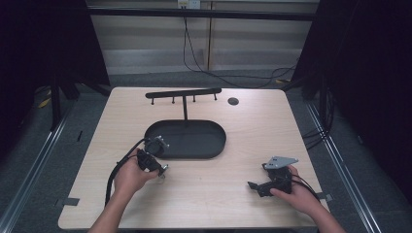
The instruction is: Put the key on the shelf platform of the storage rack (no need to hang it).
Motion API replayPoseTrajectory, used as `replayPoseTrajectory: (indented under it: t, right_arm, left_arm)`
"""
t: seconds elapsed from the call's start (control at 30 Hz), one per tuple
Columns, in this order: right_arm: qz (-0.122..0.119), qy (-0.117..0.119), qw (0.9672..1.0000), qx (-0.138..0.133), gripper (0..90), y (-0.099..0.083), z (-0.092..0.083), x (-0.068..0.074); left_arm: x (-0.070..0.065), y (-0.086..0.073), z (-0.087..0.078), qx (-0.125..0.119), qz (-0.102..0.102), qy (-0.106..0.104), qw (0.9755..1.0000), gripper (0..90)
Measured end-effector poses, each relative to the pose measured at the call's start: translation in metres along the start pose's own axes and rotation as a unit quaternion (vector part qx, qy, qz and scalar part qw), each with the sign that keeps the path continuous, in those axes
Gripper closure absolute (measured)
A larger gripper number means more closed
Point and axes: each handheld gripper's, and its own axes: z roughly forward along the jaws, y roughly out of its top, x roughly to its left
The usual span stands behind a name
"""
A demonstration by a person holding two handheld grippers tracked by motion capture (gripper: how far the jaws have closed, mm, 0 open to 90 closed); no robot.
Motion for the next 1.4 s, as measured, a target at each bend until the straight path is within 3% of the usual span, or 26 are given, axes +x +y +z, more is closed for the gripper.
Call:
replayPoseTrajectory:
  t: [0.2, 0.5, 0.77, 1.4]
  right_arm:
    - [0.000, 0.000, 1.0000, 0.000, 7.1, 0.000, 0.000, 0.000]
    - [0.000, 0.000, 1.0000, 0.000, 7.0, 0.000, 0.000, 0.000]
    - [0.000, 0.000, 1.0000, 0.000, 7.1, 0.000, 0.000, 0.000]
    - [0.000, 0.000, 1.0000, 0.000, 7.1, 0.000, 0.000, 0.000]
  left_arm:
    - [0.000, 0.002, -0.003, -0.006, -0.001, -0.007, 1.0000, 83.7]
    - [0.002, 0.009, -0.024, -0.012, -0.004, -0.006, 0.9999, 83.7]
    - [0.001, 0.018, -0.038, -0.001, -0.001, -0.016, 0.9999, 83.7]
    - [0.002, 0.034, -0.051, 0.005, 0.000, -0.024, 0.9997, 83.7]
